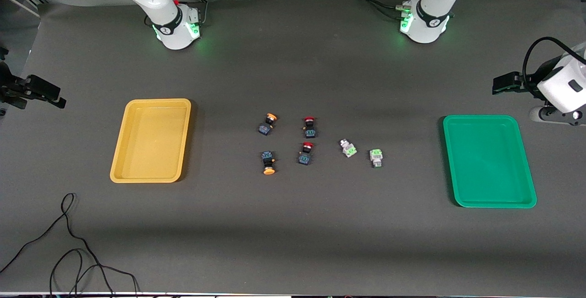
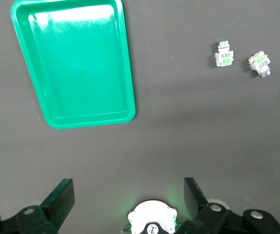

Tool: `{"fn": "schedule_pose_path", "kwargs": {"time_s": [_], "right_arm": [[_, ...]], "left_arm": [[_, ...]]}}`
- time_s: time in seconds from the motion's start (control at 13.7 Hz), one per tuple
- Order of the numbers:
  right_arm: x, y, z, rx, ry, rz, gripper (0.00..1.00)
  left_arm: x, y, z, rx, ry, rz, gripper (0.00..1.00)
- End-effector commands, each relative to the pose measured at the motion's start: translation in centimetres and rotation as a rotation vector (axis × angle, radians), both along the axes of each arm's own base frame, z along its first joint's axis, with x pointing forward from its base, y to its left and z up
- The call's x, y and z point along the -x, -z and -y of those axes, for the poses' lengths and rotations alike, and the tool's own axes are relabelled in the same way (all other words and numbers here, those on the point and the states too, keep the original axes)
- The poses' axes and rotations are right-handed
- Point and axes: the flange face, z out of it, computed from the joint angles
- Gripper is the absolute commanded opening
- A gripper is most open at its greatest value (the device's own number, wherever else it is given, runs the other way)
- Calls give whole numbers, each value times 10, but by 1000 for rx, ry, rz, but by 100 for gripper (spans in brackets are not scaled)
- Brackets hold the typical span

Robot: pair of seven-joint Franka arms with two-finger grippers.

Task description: Place green and yellow buttons in trays

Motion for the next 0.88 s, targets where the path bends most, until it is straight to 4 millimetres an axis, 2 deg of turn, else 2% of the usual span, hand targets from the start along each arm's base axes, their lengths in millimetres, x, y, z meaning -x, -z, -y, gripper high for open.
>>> {"fn": "schedule_pose_path", "kwargs": {"time_s": [0.0,0.07,0.29,0.44,0.66,0.8], "right_arm": [[3,-5,2,-3,-9,-1,100],[3,-5,3,-1,-11,-1,100],[3,-1,3,-2,0,-14,100],[5,2,-5,-3,-12,-35,100],[5,17,-40,-4,-63,-58,100],[3,27,-67,-6,-61,-56,100]], "left_arm": [[-7,-16,1,-3,0,66,100],[-9,-23,1,-3,0,77,100],[-12,-21,1,0,0,76,100],[-11,-19,3,5,1,68,99],[-12,-20,15,-1,-52,73,99],[-15,-9,39,32,-60,57,99]]}}
